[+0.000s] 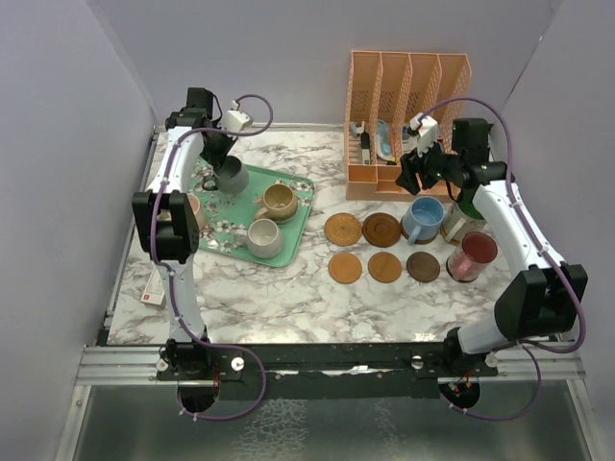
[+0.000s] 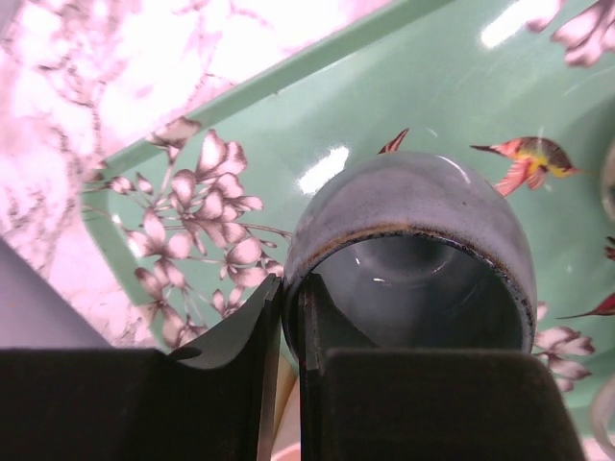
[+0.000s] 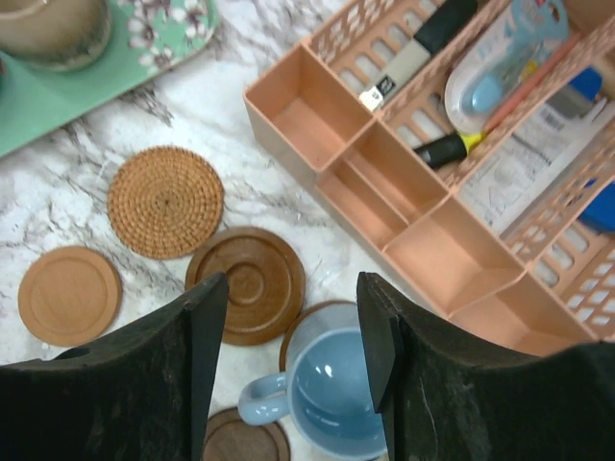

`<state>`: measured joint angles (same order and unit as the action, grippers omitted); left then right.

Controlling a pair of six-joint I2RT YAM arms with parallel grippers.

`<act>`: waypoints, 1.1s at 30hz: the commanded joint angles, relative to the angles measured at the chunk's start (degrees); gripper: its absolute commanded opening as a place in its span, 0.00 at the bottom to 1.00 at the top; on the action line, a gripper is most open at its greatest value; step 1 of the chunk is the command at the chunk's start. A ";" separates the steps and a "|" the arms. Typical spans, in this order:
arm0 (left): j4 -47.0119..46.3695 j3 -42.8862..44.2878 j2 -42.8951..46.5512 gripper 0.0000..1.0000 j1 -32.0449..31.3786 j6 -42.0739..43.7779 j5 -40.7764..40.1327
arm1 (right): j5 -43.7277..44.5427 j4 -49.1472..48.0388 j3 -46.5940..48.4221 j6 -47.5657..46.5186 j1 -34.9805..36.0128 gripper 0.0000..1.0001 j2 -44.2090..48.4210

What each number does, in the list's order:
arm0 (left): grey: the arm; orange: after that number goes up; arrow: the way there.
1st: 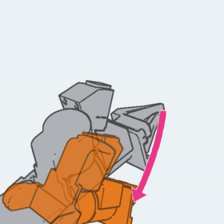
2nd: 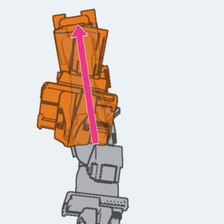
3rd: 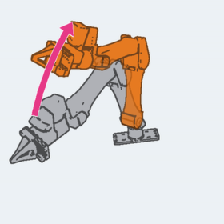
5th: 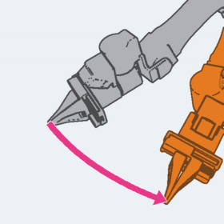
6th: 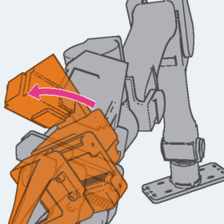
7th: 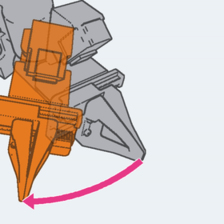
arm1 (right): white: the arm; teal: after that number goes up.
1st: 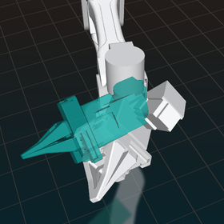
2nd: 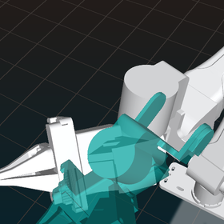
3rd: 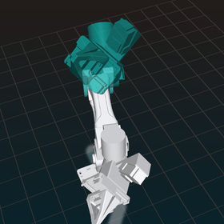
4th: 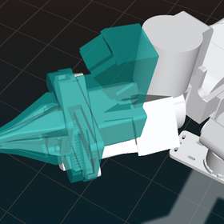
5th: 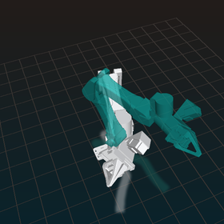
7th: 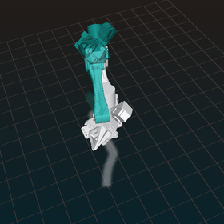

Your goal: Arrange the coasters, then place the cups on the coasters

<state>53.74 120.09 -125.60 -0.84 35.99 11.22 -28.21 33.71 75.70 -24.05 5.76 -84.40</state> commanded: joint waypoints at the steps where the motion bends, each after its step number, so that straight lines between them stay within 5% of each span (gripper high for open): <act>1: -2.04 0.49 11.43 0.00 -1.64 -4.83 0.73 | -1.96 2.89 5.96 2.41 2.66 0.59 -2.46; 13: -12.27 -5.40 24.12 0.00 -13.61 -16.28 -4.44 | -3.45 -7.19 9.80 9.86 6.82 0.84 -2.69; 22: -26.55 -10.77 24.79 0.00 -27.68 -27.30 -14.63 | -10.30 -18.50 9.86 21.08 8.57 0.83 -2.92; 33: -35.45 -13.60 22.83 0.00 -37.64 -40.59 -27.66 | -7.19 -21.69 3.81 27.60 9.57 0.80 -0.04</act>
<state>27.94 105.97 -103.42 -35.51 2.81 -6.28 -35.64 14.46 81.45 -0.25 14.92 -86.30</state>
